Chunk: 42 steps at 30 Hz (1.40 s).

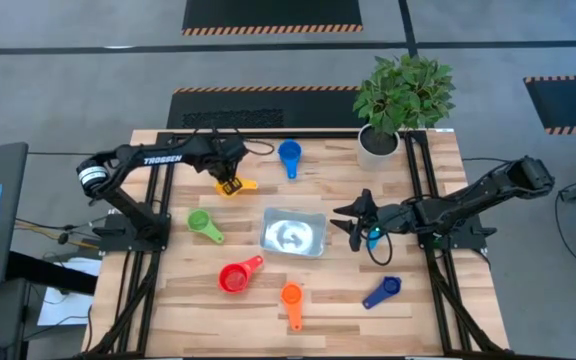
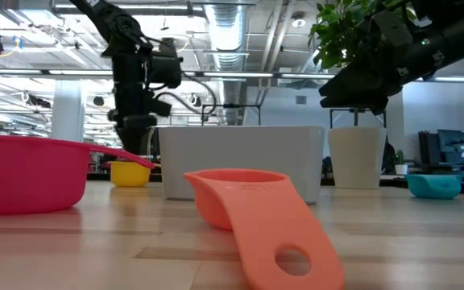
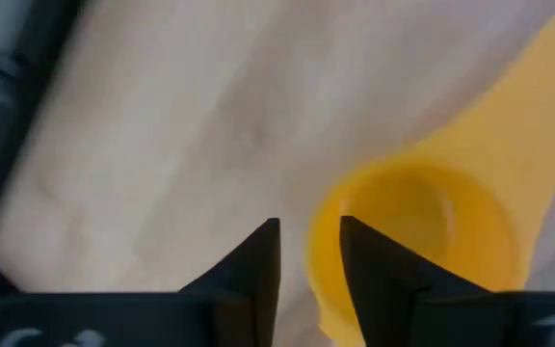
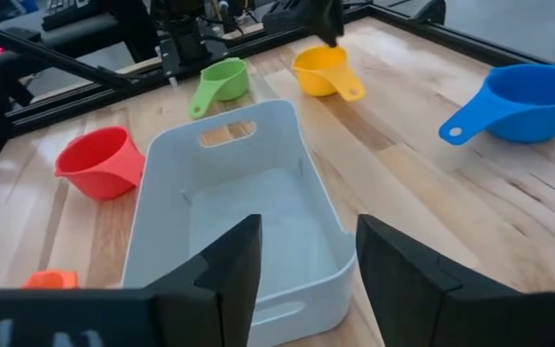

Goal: Nest measuring cups in basket
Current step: Remove the yellow measuring cup from the red measuring cup, then stack the blue measuring cup on top of the red measuring cup

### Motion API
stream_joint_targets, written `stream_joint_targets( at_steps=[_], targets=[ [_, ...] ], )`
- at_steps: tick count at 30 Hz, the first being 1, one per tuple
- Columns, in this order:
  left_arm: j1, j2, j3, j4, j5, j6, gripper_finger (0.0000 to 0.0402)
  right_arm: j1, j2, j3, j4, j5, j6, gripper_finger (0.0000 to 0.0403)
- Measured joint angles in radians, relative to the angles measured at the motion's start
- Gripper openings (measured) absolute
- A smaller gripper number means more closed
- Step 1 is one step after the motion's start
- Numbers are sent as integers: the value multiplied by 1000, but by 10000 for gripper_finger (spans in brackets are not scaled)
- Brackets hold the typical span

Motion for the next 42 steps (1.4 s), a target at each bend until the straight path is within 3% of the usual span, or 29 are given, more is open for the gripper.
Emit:
stream_joint_targets(
  at_steps=[5,11,13,19,24,34,42],
  targets=[
    [0,0,98,87,-42,39,130,0,0,0,0,0,0,192],
    [0,6,135,520,37,53,131,0,0,0,6,0,-1,188],
    [0,34,137,659,46,53,126,0,0,0,5,0,-1,189],
    [1,197,207,786,15,33,119,-1,0,0,4,0,-1,194],
    [1,352,368,693,-20,1,119,-1,0,0,-13,0,-2,190],
    [2,628,758,218,-43,-35,119,-9,0,0,-86,3,-2,193],
    [0,774,947,6,-35,-43,118,-8,0,0,-106,3,-2,194]
  ],
)
